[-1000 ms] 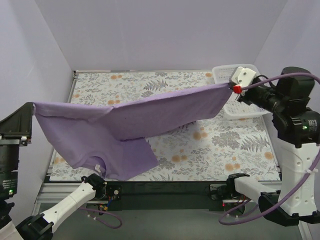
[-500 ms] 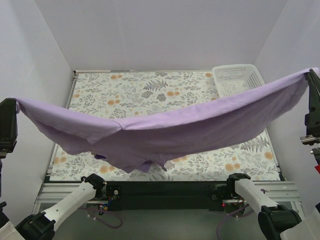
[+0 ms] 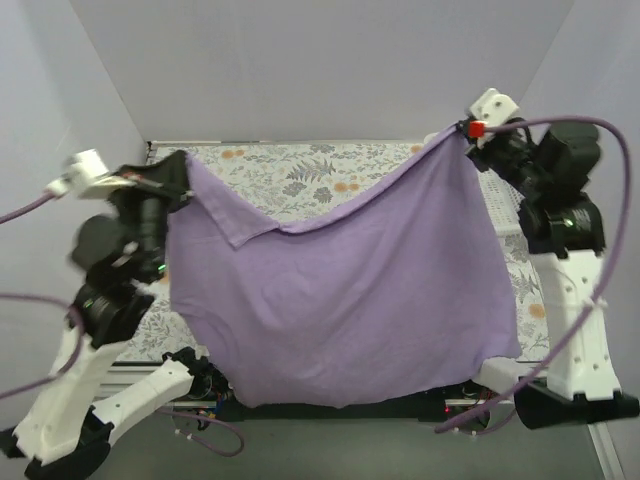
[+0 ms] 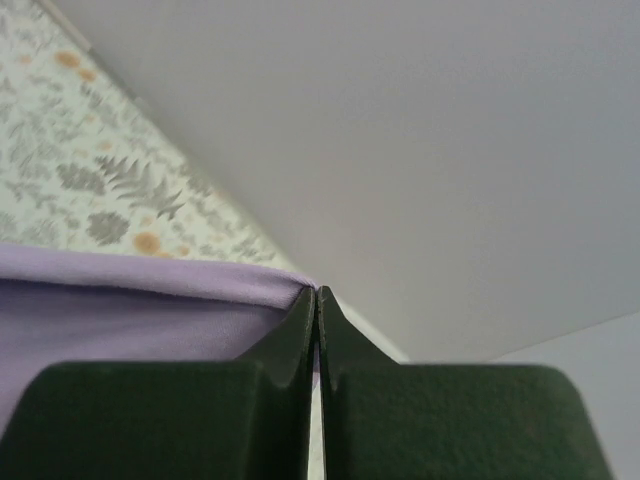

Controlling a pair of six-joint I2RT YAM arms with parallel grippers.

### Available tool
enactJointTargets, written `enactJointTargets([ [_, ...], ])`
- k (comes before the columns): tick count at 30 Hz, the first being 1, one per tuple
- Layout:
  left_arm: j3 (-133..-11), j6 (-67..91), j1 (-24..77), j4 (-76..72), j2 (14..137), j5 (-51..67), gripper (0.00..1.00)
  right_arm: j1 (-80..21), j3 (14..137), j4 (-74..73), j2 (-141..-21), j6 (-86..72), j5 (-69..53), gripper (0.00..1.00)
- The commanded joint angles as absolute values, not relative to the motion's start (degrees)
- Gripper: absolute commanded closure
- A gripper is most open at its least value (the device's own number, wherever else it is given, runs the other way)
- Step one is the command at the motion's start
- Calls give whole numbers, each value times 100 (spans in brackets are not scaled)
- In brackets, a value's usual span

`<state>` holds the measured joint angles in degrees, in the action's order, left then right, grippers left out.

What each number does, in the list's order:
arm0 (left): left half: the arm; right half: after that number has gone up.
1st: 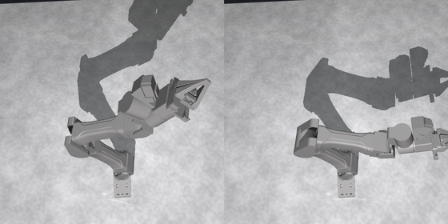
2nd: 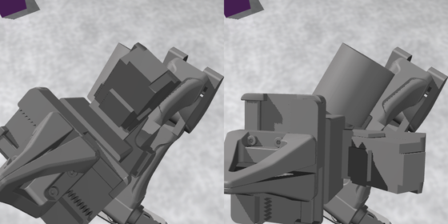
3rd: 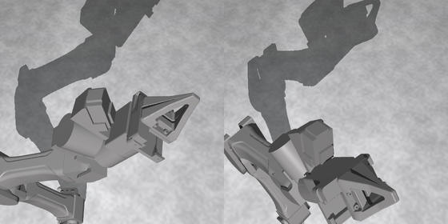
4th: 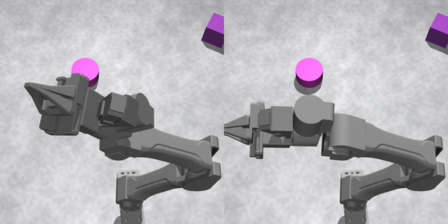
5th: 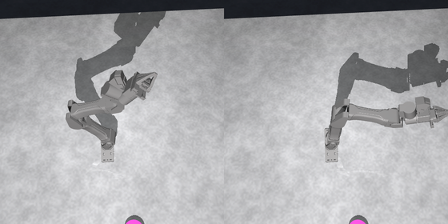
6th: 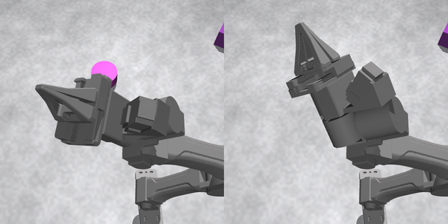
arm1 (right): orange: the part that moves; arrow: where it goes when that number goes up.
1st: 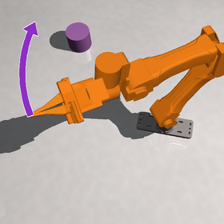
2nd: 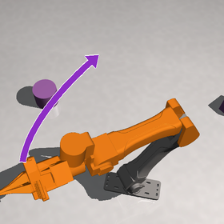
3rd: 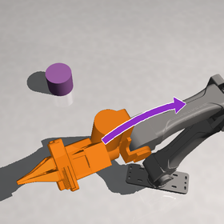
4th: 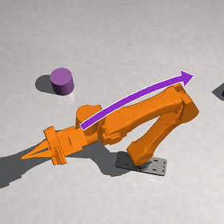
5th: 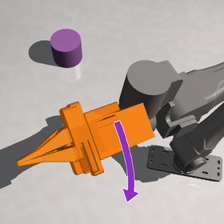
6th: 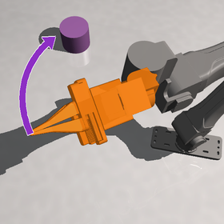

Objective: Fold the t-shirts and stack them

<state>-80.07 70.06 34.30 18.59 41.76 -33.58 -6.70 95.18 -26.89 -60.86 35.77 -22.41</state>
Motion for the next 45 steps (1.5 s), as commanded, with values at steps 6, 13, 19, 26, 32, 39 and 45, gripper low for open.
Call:
enactJointTargets([
  [6, -6504, 7819, 1231, 388, 6797, -2425, 100, -817, 8955, -1126, -8549, 2612, -2497, 99],
  [13, -9130, 9166, -579, 568, 10547, 805, 71, -1019, 10881, -573, -10959, 2300, -644, 40],
  [19, -10155, 8484, -624, 1855, 11032, 1213, 15, -844, 10286, -904, -10680, 2347, -886, 2],
  [26, -7900, 7568, -650, 2074, 8951, 1634, 14, -808, 8109, -3346, -8915, 4541, -5094, 2],
  [32, -4770, 8014, -616, 2599, 5947, 2583, 21, -1072, 5656, -3604, -7613, 5203, -4791, 2],
  [39, -3535, 8821, 402, 3858, 4404, 2751, 30, -1081, 4388, -3297, -6900, 4870, -4412, 7],
  [45, -3559, 9404, 1643, 4525, 3832, 2241, 33, -880, 4105, -3173, -6706, 4808, -4236, 9],
])
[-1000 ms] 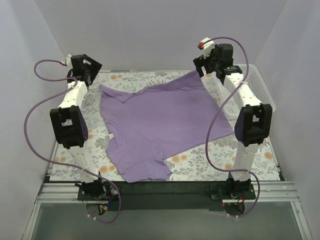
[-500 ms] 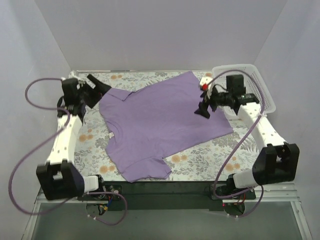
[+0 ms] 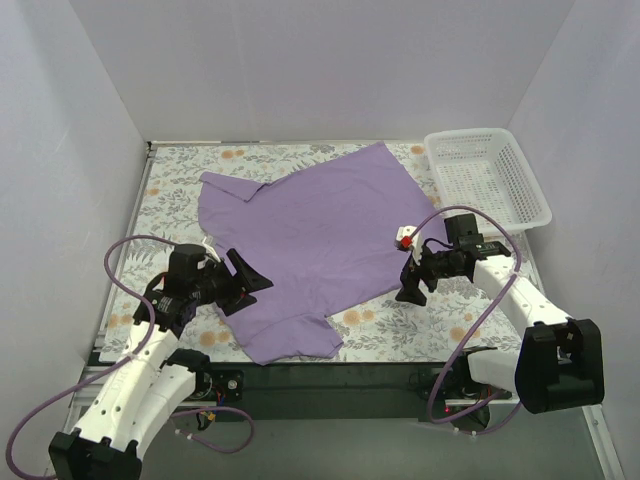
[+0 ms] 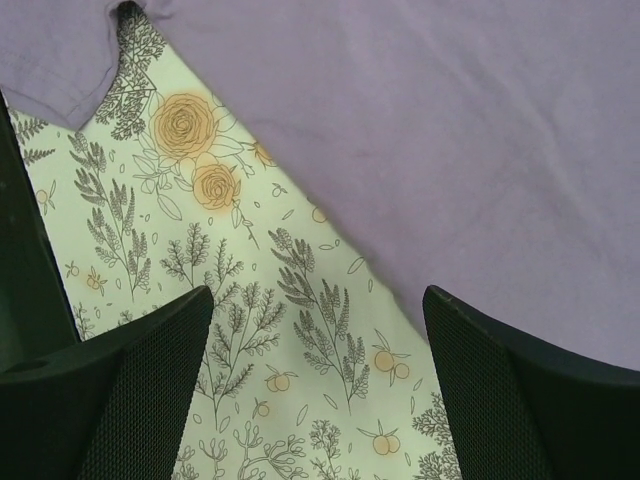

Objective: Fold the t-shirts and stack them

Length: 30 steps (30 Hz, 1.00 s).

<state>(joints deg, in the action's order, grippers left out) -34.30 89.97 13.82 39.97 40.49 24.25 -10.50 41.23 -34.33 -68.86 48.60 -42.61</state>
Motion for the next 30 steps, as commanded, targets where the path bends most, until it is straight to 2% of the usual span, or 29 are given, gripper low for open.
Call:
enactJointTargets([
  [1, -3525, 9413, 1774, 4666, 3841, 2250, 34, -740, 4104, -3173, -6706, 4799, -4367, 9],
  [6, -3226, 9588, 2363, 4746, 3955, 2321, 41, -545, 4104, -3173, -6583, 4746, -4482, 9],
  [9, -3304, 9799, 3074, 4650, 4209, 2041, 42, -483, 4087, -3173, -6565, 4746, -4518, 9],
  [12, -3725, 10054, 4128, 4614, 4832, 1331, 42, -448, 4104, -3173, -6618, 4711, -4509, 9],
  [13, -3857, 10098, 4740, 4658, 5295, 1118, 42, -422, 4104, -3173, -6627, 4711, -4509, 9],
  [16, -4490, 10108, 5682, 4981, 6401, 399, 41, -361, 4087, -3173, -6627, 4702, -4526, 9],
  [21, -5439, 9941, 6529, 5703, 7741, -430, 41, -211, 4061, -3173, -6609, 4685, -4597, 9],
  [30, -5879, 9826, 7347, 6029, 8691, -966, 41, -167, 4078, -3173, -6653, 4667, -4676, 9],
])
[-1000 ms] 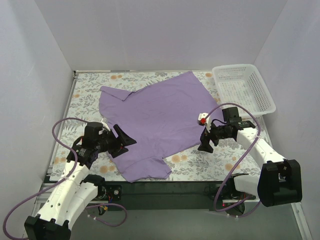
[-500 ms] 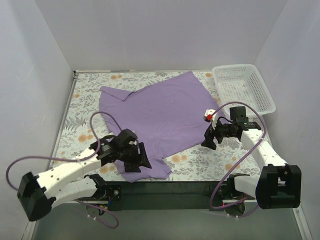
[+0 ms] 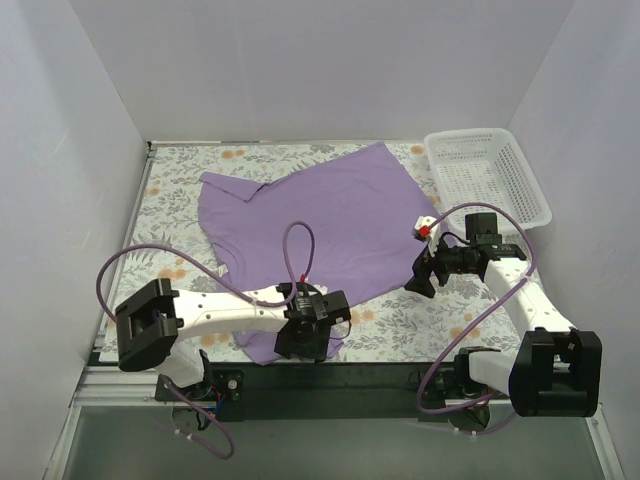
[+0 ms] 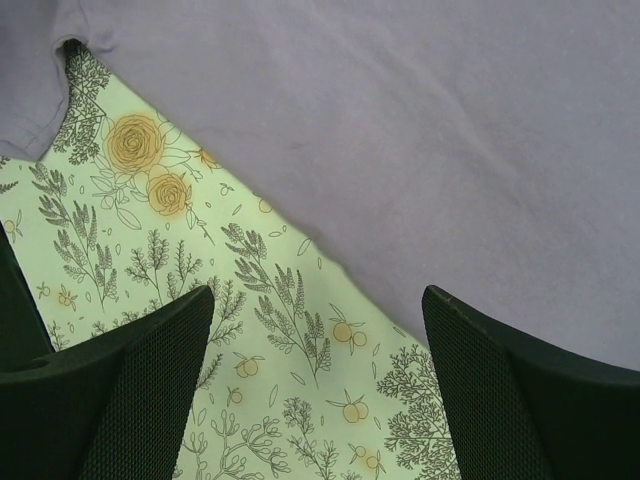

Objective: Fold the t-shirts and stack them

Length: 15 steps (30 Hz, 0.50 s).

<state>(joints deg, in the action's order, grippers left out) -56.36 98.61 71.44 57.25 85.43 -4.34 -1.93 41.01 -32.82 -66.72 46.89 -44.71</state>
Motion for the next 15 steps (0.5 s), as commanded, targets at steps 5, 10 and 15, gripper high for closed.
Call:
enactJointTargets([
  [5, -6266, 9721, 7594, 6310, 9394, -1668, 43, -158, 4078, -3182, -6671, 4650, -4693, 9],
  [10, -6565, 9563, 7594, 6355, 9676, -2109, 48, -132, 4069, -3190, -6645, 4649, -4728, 9],
  [15, -6645, 9317, 7594, 6319, 10045, -2241, 62, -114, 4078, -3199, -6645, 4658, -4746, 9],
])
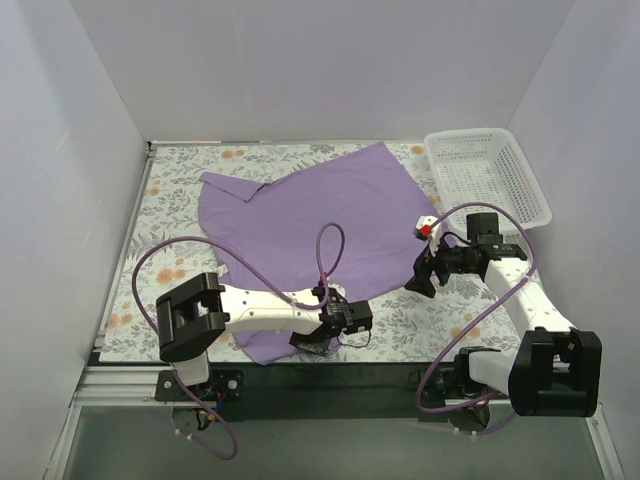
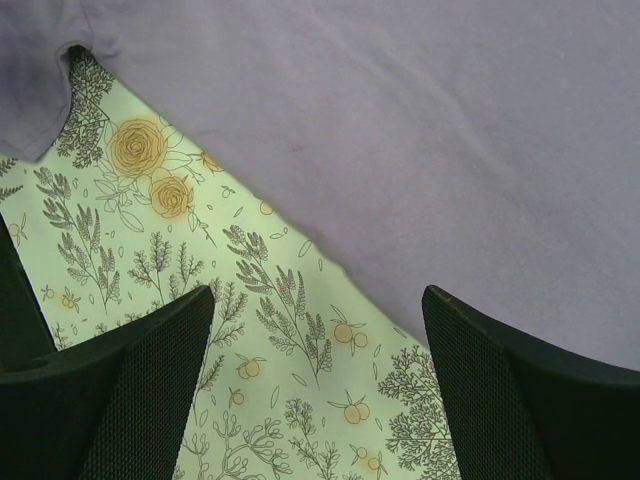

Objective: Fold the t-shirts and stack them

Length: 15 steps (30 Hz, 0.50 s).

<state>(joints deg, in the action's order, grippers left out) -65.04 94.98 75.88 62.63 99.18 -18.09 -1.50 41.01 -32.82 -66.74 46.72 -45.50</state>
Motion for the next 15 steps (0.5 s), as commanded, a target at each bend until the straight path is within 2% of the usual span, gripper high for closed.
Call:
enactJointTargets([
  [1, -6636, 9308, 7594, 6311, 10072, -2276, 67, -114, 4078, -3199, -6636, 4658, -4755, 9],
  [2, -6627, 9299, 7594, 6302, 10098, -2294, 80, -114, 4078, -3208, -6627, 4650, -4755, 9],
  [4, -6574, 9168, 7594, 6162, 10099, -2250, 88, -106, 4078, -3217, -6627, 4676, -4702, 9],
  [5, -6557, 9132, 7594, 6100, 10073, -2111, 100, -97, 4078, -3217, -6601, 4693, -4659, 9],
  [10, -6224, 8965, 7830, 5643, 9476, -1241, 100, 114, 4052, -3234, -6399, 5035, -3624, 10],
  [15, -5442, 9368, 8330, 4827, 8510, 707, 100, 307, 4095, -3462, -6591, 5878, -2445, 9],
])
